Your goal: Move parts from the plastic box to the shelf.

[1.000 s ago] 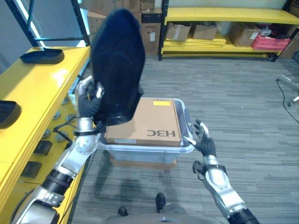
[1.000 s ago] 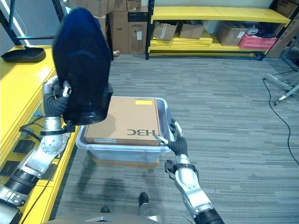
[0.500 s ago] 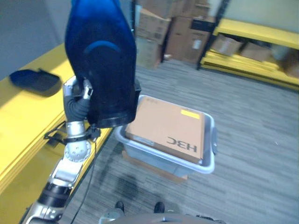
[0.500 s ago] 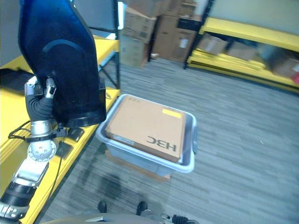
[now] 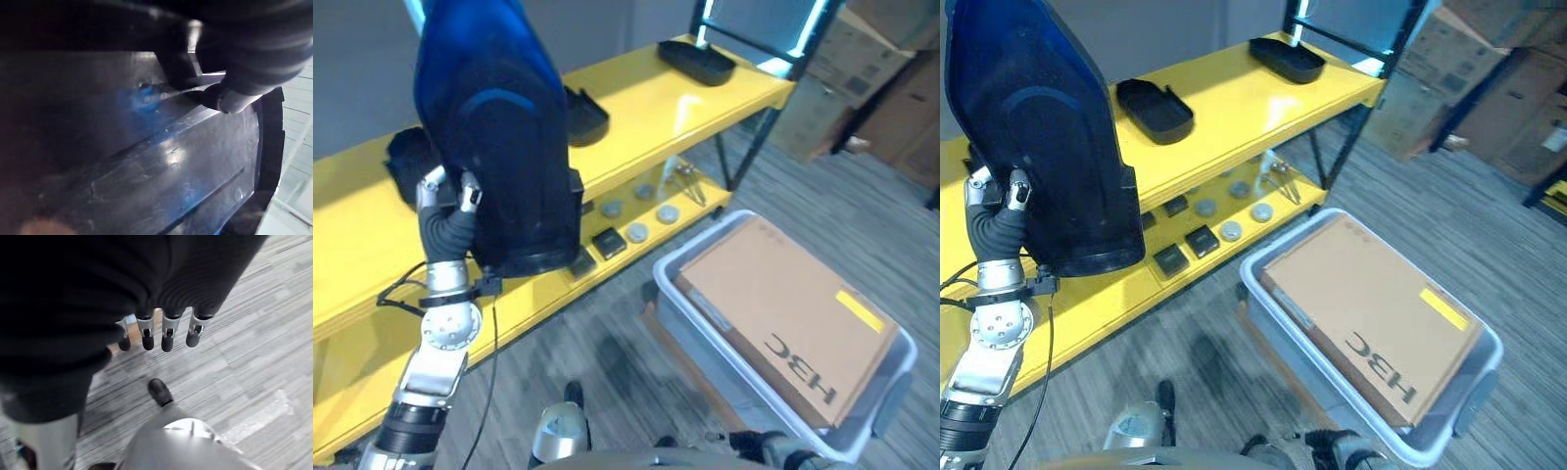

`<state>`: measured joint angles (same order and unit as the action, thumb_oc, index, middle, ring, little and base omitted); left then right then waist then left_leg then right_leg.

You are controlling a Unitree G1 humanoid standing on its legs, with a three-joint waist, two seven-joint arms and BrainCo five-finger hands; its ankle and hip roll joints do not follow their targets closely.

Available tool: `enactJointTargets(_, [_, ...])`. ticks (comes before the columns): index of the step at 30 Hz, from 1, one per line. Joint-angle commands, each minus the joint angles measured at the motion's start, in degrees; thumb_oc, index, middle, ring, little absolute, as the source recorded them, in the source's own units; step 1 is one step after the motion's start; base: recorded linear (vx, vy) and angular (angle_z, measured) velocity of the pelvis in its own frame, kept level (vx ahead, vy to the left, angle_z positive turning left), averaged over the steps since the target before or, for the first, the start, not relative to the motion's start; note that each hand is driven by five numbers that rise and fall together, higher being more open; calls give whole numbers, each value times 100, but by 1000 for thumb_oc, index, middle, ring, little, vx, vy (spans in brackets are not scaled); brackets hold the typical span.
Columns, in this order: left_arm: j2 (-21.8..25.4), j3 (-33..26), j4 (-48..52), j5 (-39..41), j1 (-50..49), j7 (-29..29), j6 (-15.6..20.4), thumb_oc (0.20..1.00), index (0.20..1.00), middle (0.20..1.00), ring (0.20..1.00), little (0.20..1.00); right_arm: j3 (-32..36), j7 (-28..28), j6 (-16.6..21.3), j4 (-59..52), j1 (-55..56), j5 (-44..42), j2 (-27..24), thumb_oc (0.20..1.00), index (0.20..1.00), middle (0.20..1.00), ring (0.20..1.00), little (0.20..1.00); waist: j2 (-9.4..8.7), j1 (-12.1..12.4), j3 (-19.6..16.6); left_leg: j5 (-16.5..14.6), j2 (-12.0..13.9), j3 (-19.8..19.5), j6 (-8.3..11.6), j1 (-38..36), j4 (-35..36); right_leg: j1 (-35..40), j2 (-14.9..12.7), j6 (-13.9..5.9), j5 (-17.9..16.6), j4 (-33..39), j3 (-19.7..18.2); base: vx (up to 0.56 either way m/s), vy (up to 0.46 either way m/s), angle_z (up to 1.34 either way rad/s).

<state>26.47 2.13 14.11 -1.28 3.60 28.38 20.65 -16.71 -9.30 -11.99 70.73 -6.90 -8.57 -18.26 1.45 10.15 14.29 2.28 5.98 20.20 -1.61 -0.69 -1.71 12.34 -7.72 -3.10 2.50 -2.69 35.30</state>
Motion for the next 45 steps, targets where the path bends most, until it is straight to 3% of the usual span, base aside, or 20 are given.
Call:
enactJointTargets(1, [182,-310,59,50,265,150,543,200,200,200,200,200,-104,387,381,267,-155,155,178,1000,1000,1000,1000,1000,-315,-120,-149,-868,203,403,587,-197,-1225,58,37,109,111,598,52,-63,207,84])
enactJointTargets(5, [236,-125,33,341,269,10,545,200,200,200,200,200,-123,797,729,125,-218,291,186,1000,1000,1000,1000,1000,-154,-255,-319,-1052,-86,631,423,-686,-361,-97,-147,-65,-34,490,162,-73,311,49])
enactJointTargets(7, [421,96,-113,605,464,-185,608,200,200,200,200,200,-193,977,877,63,-218,294,220,1000,1000,1000,1000,1000,-32,-222,-390,-1070,-267,459,279,-769,-111,-189,-364,-197,-29,109,233,-63,352,49])
enactJointTargets(10, [567,151,17,683,577,-376,568,200,200,200,200,200,-159,1055,1020,-23,-313,214,263,1000,1000,1000,1000,1000,89,-179,-431,-1040,-369,393,145,-821,106,-309,-596,-189,62,-375,334,-41,220,43])
enactJointTargets(11, [615,264,15,787,693,-470,568,200,200,200,200,200,-172,1172,1044,-74,-358,306,260,1000,1000,1000,1000,1000,122,-237,-424,-1033,-419,225,86,-840,174,-407,-601,-188,116,-527,63,58,162,46])
enactJointTargets(12, [622,619,-60,1007,977,-635,698,200,200,200,200,200,-173,1305,1125,-93,-323,3,260,1000,1000,1000,1000,1000,120,-500,-372,-1056,-548,-279,-24,-845,250,-657,-329,-258,190,-551,-812,85,91,57])
enactJointTargets(13, [607,714,-80,1040,1042,-674,750,200,200,200,200,200,-164,1337,1131,-89,-323,-96,262,1000,1000,1000,1000,1000,112,-567,-366,-1060,-591,-414,-48,-841,274,-707,-240,-269,198,-533,-1041,52,88,171])
enactJointTargets(14, [457,1146,-143,955,1277,-580,908,200,200,200,200,200,-166,1361,1207,-123,-327,-23,246,1000,1000,1000,1000,1000,51,-882,-381,-883,-799,-990,-145,-710,407,-853,217,-224,44,-259,-2023,3,72,235])
enactJointTargets(17, [240,1505,-183,876,1411,-509,980,200,200,200,200,200,-188,1342,1342,-69,-145,-39,185,1000,1000,1000,1000,1000,-17,-1103,-545,-823,-1055,-1740,-203,-606,497,-856,619,-147,-89,110,-3084,37,41,279])
enactJointTargets(18, [229,1523,-148,832,1391,-428,920,200,200,200,200,200,-175,1245,1357,-40,-113,169,160,1000,1000,1000,1000,1000,-44,-1116,-577,-830,-1093,-1829,-204,-595,488,-836,650,-141,-97,147,-3145,83,-70,171])
enactJointTargets(21, [250,1297,0,762,1269,-234,517,200,200,200,200,200,-279,1045,1142,29,-86,129,154,1000,1000,1000,1000,1000,-147,-1007,-559,-915,-1123,-1868,-183,-535,326,-763,653,-88,-106,323,-3119,50,-127,87])
enactJointTargets(24, [261,1191,92,828,1115,-224,497,200,200,200,200,200,-169,956,896,42,-154,86,100,1000,1000,1000,1000,1000,-159,-942,-398,-1090,-1134,-1586,-128,-239,-310,-752,588,3,-43,244,-2973,-16,-30,-30])
enactJointTargets(28, [173,1219,81,994,1091,-441,619,200,200,200,200,200,-38,1004,619,201,-93,-121,-82,1000,1000,1000,1000,1000,-114,-953,-199,-919,-690,-1207,170,-47,-478,-698,428,19,-36,162,-2639,3,161,49])
enactJointTargets(31, [124,1247,163,985,921,-335,624,200,200,200,200,200,151,675,66,488,-189,-579,-241,1000,1000,1000,1000,1000,-41,-970,-205,-477,-98,-1225,504,-180,-57,-636,272,2,-32,239,-2613,120,412,42])
enactJointTargets(32, [122,1288,236,955,870,-218,572,200,200,200,200,200,216,380,-124,673,-255,-386,-353,1000,1000,1000,1000,1000,35,-985,-205,-6,417,-1304,785,-177,298,-587,141,-23,21,254,-2693,160,544,25])
enactJointTargets(35, [171,1316,124,817,864,-155,647,200,200,200,200,200,190,227,-30,813,-322,-261,-491,1000,1000,1000,1000,1000,164,-979,-137,647,897,-1640,1064,31,467,-484,12,-82,118,190,-2954,225,607,18])
enactJointTargets(38, [331,1309,-146,839,1011,-259,569,200,200,200,200,200,180,499,-221,693,-415,-73,-463,1000,1000,1000,1000,1000,221,-1016,-147,101,770,-1647,910,-27,371,-564,-407,-359,216,-226,-3061,278,690,-42])
enactJointTargets(40, [407,1359,-234,879,1091,-292,512,200,200,200,200,200,196,553,-322,630,-384,-144,-430,1000,1000,1000,1000,1000,195,-1010,-141,-52,647,-1647,822,-9,220,-611,-559,-448,140,-322,-3039,180,435,-72])
enactJointTargets(43, [659,1345,-423,740,1353,-309,445,200,200,200,200,200,217,731,-461,565,-260,-144,-232,1000,1000,1000,1000,1000,99,-872,-90,-357,318,-1313,574,-126,73,-853,-1172,-559,-432,-563,-2517,102,363,-35])
enactJointTargets(45, [757,1255,-376,718,1337,-245,339,200,200,200,200,200,219,736,-574,573,-265,-253,-191,1000,1000,1000,1000,1000,69,-856,-100,-382,236,-1122,467,-253,194,-884,-1108,-585,-442,-613,-2433,90,281,-45])
